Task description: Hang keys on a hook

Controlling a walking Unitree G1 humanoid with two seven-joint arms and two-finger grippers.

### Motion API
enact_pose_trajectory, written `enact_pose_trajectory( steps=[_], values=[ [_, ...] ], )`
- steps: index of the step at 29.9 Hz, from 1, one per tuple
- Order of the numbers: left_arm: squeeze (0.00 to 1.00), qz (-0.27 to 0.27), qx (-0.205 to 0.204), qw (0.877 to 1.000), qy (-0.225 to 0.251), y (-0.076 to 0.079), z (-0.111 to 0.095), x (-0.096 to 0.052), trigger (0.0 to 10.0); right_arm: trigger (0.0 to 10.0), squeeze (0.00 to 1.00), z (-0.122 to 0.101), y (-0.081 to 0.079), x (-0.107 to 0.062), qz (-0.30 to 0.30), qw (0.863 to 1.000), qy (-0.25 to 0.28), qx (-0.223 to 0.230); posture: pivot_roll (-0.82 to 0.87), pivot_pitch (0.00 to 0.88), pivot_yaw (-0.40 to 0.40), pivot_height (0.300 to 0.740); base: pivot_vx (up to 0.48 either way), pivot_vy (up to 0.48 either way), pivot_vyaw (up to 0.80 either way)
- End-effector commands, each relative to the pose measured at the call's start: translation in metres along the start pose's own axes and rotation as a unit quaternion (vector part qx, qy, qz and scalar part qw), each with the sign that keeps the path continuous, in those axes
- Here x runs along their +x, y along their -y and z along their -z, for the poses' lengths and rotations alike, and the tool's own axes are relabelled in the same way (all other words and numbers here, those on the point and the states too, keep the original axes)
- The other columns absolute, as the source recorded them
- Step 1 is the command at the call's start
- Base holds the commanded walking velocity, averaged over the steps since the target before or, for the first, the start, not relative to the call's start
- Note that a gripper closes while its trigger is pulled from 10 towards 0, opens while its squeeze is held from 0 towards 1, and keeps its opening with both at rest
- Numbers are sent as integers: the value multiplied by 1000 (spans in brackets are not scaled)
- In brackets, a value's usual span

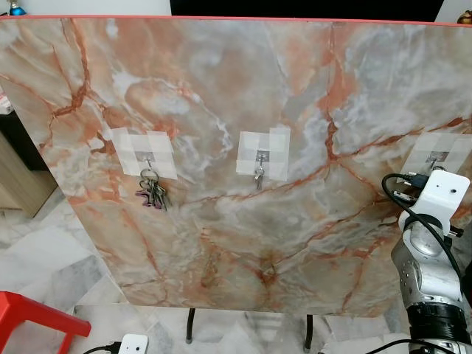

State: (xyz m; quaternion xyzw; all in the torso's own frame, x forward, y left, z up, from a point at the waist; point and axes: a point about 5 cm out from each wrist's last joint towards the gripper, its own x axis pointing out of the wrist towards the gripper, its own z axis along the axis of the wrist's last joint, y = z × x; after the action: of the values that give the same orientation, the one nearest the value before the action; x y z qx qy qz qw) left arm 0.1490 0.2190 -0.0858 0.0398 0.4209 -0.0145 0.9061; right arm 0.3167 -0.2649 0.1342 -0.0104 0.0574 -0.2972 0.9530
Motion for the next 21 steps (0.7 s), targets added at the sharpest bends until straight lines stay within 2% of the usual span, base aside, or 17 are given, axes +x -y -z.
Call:
enact_pose_trajectory(
  steps=[1,21],
  values=[
    [0,2,3,1000,0,1,1,0,10000,10000,0,-5,-2,-2,-10,1000,8,-1,-4,0,-36,740,0,0,0],
    [0,2,6,1000,-1,1,1,0,10000,10000,0,5,0,-9,-12,1000,-20,-19,-1,0,-38,740,0,0,0]
  ],
)
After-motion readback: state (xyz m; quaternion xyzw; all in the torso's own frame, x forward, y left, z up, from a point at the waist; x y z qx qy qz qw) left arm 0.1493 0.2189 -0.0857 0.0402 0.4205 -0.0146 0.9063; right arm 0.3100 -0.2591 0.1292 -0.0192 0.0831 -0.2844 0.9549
